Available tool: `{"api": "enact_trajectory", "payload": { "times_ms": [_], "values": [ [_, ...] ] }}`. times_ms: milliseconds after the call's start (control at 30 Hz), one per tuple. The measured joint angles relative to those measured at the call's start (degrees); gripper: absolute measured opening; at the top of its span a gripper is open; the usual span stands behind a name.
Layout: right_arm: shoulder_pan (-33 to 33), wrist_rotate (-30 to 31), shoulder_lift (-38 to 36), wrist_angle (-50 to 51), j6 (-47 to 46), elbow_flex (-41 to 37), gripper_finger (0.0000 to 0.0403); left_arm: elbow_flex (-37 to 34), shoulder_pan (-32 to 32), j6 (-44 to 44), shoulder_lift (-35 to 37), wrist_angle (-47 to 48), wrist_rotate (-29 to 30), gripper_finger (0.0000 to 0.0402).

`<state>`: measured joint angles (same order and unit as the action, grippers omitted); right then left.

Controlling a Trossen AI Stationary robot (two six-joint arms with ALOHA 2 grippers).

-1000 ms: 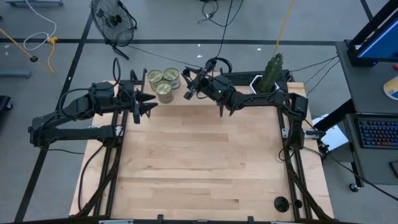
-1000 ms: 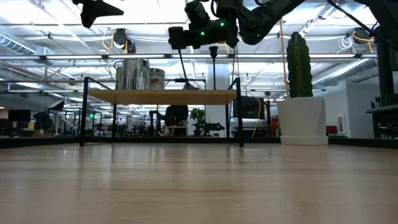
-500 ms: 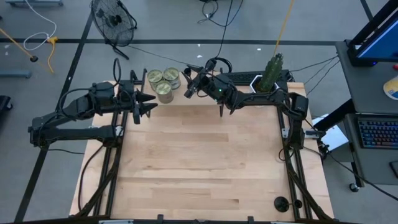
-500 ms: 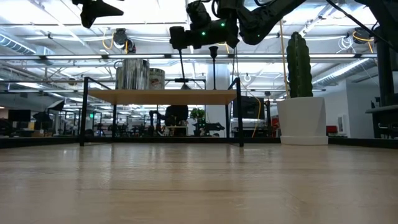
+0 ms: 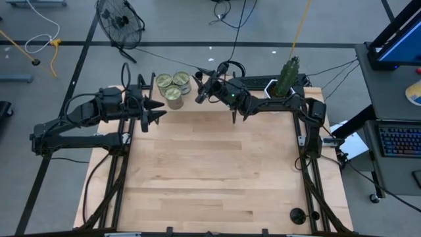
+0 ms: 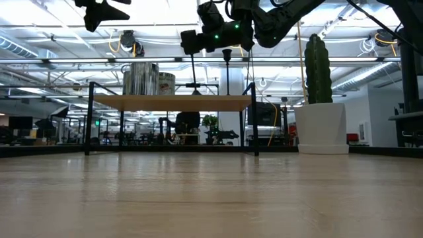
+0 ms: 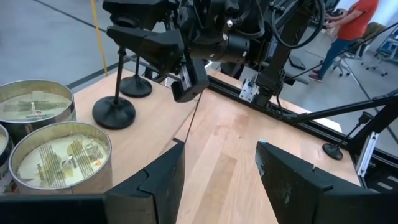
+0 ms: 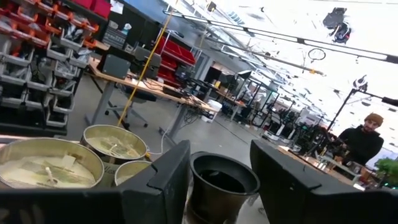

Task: Pick & Place candle stick holders
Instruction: Put the left black candle holder on the shelf, then put the black candle holder on the shelf

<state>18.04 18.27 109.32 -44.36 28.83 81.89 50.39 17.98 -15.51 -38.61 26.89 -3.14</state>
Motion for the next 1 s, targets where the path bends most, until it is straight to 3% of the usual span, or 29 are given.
{"api": "enact_trajectory", "payload": {
  "times_ms": [533, 1000],
  "values": [
    [0.0, 4.5, -0.1, -1.7, 8.6, 0.0, 0.0216, 0.0, 0.0, 0.4, 0.0, 0.4, 0.0, 0.0205],
    [-1.5, 4.5, -4.9, -2.0, 11.4, 0.0, 0.0220, 0.0, 0.0, 0.2, 0.0, 0.3, 0.2, 0.0205]
  ]
}}
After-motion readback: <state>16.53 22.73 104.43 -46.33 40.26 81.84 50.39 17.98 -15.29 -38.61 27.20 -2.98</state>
